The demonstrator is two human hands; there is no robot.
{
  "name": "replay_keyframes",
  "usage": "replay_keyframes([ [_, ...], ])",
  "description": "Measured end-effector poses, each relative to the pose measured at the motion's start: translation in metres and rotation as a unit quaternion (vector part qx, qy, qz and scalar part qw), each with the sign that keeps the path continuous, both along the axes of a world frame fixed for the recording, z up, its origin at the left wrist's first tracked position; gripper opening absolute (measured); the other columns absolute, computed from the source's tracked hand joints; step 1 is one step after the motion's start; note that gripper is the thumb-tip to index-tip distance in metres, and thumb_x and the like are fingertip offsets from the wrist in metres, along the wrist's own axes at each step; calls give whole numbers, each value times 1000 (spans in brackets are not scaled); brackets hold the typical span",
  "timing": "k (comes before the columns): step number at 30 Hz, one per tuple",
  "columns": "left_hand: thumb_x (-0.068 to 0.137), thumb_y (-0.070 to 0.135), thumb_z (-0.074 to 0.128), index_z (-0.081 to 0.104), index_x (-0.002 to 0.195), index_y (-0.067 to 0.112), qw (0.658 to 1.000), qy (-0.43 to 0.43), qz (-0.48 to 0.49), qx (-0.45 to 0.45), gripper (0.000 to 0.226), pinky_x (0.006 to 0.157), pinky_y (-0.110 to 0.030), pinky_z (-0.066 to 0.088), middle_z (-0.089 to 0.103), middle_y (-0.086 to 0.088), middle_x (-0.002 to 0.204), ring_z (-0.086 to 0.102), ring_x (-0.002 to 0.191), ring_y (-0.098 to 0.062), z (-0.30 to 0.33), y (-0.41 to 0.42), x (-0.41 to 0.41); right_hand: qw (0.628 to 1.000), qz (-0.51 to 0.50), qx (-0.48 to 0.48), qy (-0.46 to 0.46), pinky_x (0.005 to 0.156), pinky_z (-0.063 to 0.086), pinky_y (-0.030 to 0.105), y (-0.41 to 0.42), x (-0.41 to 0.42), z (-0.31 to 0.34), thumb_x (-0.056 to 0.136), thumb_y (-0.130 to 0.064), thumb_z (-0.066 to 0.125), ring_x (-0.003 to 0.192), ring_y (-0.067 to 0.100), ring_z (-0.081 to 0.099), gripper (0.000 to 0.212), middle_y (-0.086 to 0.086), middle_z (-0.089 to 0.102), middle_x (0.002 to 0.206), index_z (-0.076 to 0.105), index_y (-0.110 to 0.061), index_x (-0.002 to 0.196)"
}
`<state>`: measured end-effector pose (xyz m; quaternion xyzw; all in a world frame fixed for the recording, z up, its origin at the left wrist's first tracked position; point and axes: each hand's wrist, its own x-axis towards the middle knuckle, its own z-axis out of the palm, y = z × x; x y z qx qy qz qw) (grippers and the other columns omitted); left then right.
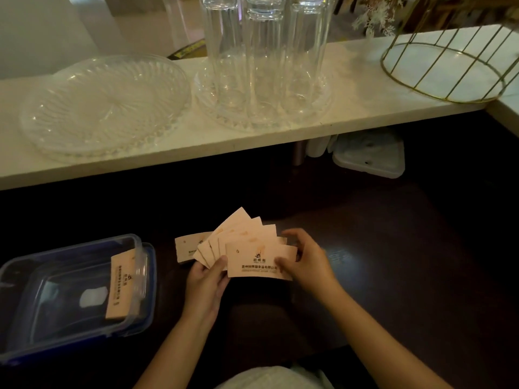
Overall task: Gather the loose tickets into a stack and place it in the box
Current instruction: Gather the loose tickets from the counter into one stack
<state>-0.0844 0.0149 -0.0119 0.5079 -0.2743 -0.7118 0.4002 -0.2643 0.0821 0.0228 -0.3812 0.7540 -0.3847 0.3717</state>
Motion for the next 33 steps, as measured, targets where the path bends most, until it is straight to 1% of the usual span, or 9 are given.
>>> replay_keyframes([
  [4,84,3,55,61,100,22,1000,5,28,-9,26,67,-24,58,67,-5,105,64,96,-16,-2,-2,7,999,-21,-1,32,77,56,40,-12,22,-9,73,-12,73,92,22,61,64,6,63,99,37,-28,123],
  [7,85,1,54,60,98,24,999,1,53,-6,27,65,-24,58,66,-4,103,64,94,-15,-3,-2,11,996,-77,-21,36,78,52,31,-18,31,-17,73,-15,74,93,13,54,69,-1,52,105,36,-26,130],
  [10,85,1,53,60,98,24,999,-10,34,-3,27,71,-29,58,67,-3,101,65,92,-14,-3,-2,16,986,-86,13,-140,72,57,29,-22,38,-26,85,-12,60,91,13,61,38,4,60,114,48,-18,121],
  [13,85,1,53,60,100,21,999,-35,1,-4,26,76,-34,53,68,-5,101,65,94,-17,-3,-4,26,961,-80,36,-261,57,56,20,-26,44,-31,88,-6,53,79,9,66,22,-2,67,93,58,-12,110],
  [17,86,0,51,58,101,19,998,-53,-20,12,26,69,-29,54,67,-6,101,64,94,-17,-4,-11,41,927,-82,46,-362,71,59,36,-39,48,-32,86,-1,54,82,21,70,20,6,72,89,64,-14,97],
  [24,89,4,48,53,108,18,993,-113,-39,-14,24,77,-31,51,62,-4,106,60,97,-17,-3,-39,42,920,-92,50,-377,74,58,40,-76,56,-37,84,0,57,88,27,68,22,14,69,99,60,-5,106],
  [27,90,7,46,51,115,17,985,-156,-54,-38,27,75,-30,51,62,-4,107,60,98,-17,-4,-52,37,920,-87,64,-376,58,58,31,-91,57,-40,83,-5,61,79,22,69,17,10,71,90,60,-7,100],
  [31,90,6,46,52,117,16,979,-183,-87,-27,29,78,-29,50,61,-5,110,59,97,-15,-11,-62,36,933,-106,76,-337,67,58,36,-107,59,-52,82,-1,61,81,23,67,15,8,68,86,57,-15,87],
  [33,90,7,48,49,123,11,974,-210,-81,-23,34,84,-35,51,60,-9,116,58,102,-20,-17,-65,36,937,-101,77,-325,60,57,30,-111,62,-58,82,0,61,78,19,67,17,5,68,84,58,-17,85],
])
